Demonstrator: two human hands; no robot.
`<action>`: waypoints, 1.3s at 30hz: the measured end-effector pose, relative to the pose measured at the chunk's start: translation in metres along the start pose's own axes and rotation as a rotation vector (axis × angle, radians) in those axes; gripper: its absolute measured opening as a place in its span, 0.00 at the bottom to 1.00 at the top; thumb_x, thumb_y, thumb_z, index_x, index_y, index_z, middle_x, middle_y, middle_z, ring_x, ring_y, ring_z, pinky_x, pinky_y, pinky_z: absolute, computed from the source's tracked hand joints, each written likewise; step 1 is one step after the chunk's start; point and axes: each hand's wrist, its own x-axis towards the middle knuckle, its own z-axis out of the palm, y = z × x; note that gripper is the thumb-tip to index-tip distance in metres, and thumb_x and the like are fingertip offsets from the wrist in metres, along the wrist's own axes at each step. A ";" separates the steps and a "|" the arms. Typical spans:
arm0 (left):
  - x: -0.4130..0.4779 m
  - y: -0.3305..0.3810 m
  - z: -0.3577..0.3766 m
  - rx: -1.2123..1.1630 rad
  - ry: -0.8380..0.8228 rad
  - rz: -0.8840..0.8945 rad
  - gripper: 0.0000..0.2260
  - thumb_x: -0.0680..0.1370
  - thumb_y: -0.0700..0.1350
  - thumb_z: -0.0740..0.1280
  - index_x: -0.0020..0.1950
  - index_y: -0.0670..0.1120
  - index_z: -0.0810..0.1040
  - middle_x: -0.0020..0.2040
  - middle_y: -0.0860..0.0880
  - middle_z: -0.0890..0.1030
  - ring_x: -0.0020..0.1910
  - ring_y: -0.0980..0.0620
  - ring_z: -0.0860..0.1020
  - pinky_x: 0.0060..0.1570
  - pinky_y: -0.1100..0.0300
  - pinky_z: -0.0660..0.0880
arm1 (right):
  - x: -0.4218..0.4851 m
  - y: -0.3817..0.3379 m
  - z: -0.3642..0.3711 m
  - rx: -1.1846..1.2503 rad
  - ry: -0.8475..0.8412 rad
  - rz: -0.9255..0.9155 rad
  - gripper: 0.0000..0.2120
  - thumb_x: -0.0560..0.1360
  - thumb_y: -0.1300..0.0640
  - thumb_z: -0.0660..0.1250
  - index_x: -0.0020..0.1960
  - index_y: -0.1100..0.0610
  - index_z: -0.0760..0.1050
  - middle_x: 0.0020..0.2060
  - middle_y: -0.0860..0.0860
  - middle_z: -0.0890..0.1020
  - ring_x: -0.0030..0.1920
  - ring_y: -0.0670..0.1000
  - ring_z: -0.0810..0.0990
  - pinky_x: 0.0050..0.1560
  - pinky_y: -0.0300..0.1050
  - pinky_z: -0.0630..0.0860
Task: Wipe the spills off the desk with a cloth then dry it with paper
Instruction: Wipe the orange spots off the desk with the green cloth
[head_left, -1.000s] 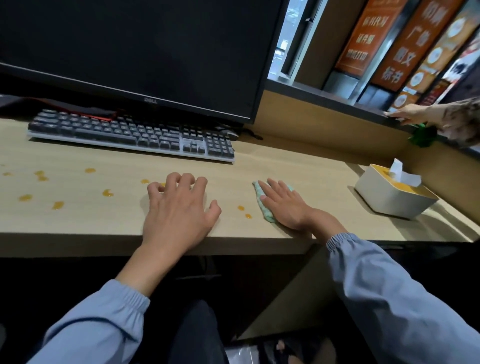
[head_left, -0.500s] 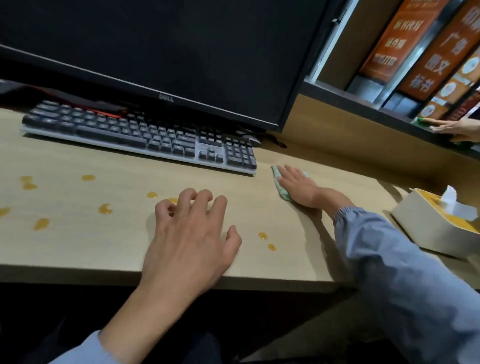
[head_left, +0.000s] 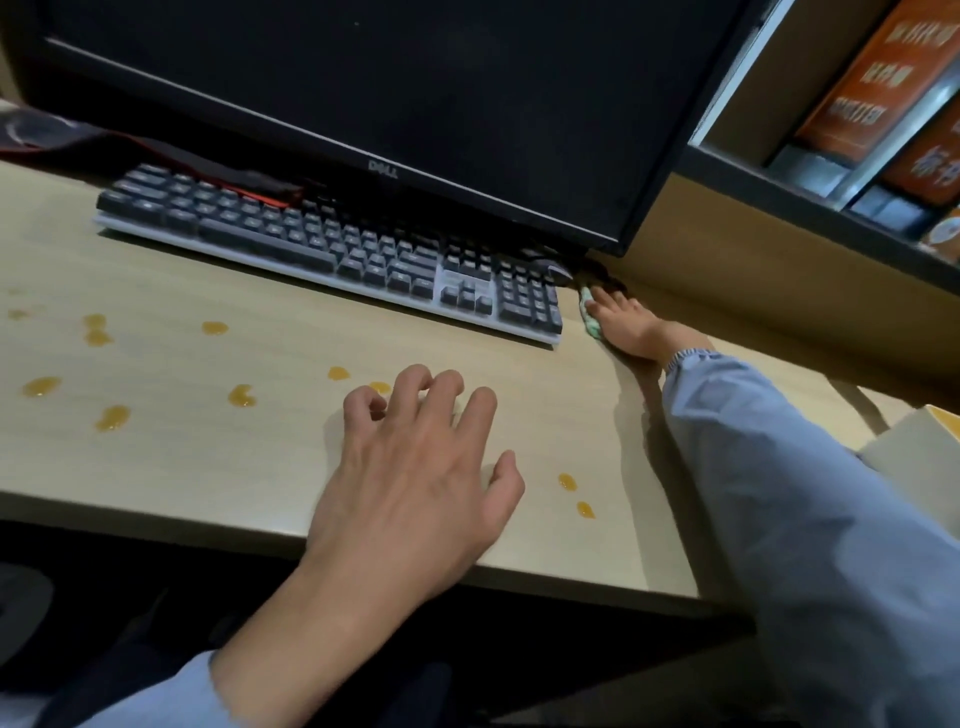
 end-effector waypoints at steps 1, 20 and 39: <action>0.000 0.001 -0.003 0.006 -0.005 -0.002 0.23 0.81 0.61 0.54 0.65 0.48 0.76 0.62 0.47 0.77 0.62 0.44 0.72 0.57 0.42 0.69 | -0.004 0.001 0.001 -0.003 -0.008 -0.016 0.28 0.85 0.43 0.38 0.84 0.50 0.43 0.83 0.54 0.44 0.82 0.58 0.42 0.79 0.57 0.43; -0.004 0.001 -0.008 -0.029 -0.042 0.019 0.27 0.82 0.63 0.47 0.71 0.50 0.71 0.70 0.49 0.70 0.71 0.45 0.64 0.64 0.40 0.64 | -0.239 0.007 0.077 0.035 0.011 -0.194 0.27 0.86 0.42 0.41 0.82 0.42 0.37 0.82 0.46 0.39 0.81 0.50 0.36 0.80 0.56 0.39; -0.001 0.000 -0.005 0.008 -0.004 0.004 0.24 0.82 0.62 0.50 0.67 0.49 0.74 0.65 0.47 0.75 0.66 0.44 0.69 0.60 0.41 0.65 | -0.094 -0.018 0.042 0.020 0.005 -0.137 0.27 0.86 0.42 0.41 0.82 0.43 0.39 0.83 0.48 0.42 0.82 0.53 0.39 0.79 0.58 0.41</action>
